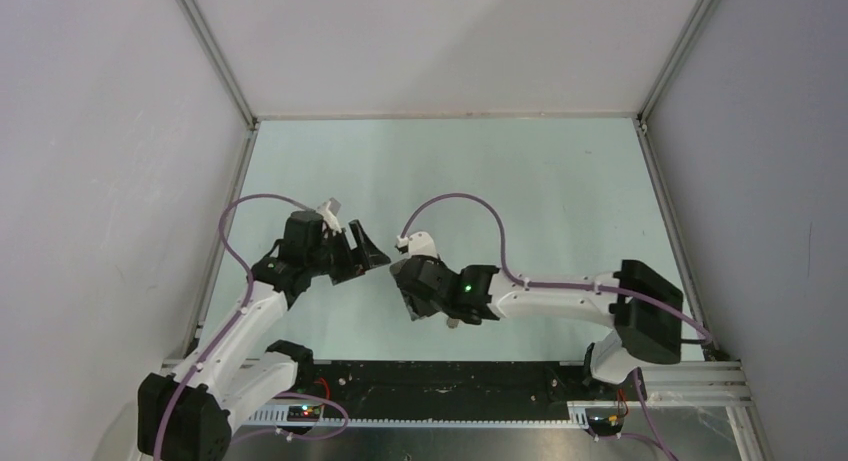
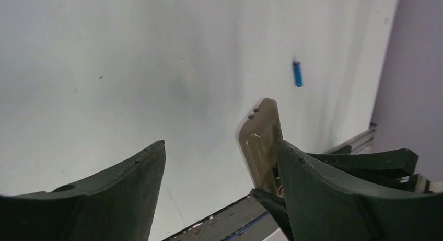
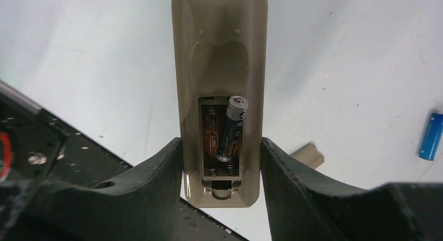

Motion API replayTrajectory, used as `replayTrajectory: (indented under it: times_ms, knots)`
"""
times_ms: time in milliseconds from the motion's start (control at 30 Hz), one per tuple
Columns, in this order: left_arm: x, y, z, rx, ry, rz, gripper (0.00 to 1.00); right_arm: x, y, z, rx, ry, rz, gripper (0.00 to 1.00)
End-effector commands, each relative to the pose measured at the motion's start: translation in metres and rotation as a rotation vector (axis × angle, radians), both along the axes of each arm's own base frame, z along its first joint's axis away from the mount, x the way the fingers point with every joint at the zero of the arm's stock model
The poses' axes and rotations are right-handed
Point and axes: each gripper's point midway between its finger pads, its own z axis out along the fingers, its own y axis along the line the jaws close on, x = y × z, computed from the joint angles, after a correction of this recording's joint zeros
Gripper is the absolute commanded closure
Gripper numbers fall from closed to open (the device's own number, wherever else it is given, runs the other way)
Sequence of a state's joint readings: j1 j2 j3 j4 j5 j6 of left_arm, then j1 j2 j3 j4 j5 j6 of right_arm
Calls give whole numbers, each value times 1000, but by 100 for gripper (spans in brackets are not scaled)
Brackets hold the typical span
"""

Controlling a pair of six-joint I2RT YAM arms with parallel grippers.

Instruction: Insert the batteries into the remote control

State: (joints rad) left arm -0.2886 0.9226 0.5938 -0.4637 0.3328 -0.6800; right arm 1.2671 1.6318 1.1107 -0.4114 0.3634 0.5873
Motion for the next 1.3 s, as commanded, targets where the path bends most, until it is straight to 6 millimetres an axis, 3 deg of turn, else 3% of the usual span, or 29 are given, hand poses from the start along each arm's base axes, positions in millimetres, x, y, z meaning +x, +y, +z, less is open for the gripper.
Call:
replayTrajectory:
  times_ms: [0,167,300,533,633,733,1000,1267]
  knots:
    - [8,-22,37,-134,-141,-96,18,6,1,44,112,-50,25,75]
    - [15,-40,67,-265,-226,-116,18,17,-4,78,218,-60,-7,74]
    - [18,-52,92,-379,-304,-113,11,20,-7,89,274,-26,-40,75]
    - [21,-71,90,-355,-306,-131,7,19,-15,100,313,2,-97,75]
    - [24,-78,83,-348,-268,-128,12,19,-17,105,325,-8,-108,75]
    - [26,-82,84,-357,-256,-128,24,17,-17,106,328,-11,-113,75]
    - [24,-81,80,-351,-255,-115,47,12,-14,105,328,-11,-121,76]
    - [21,-83,76,-353,-240,-122,53,12,-9,102,336,-9,-134,76]
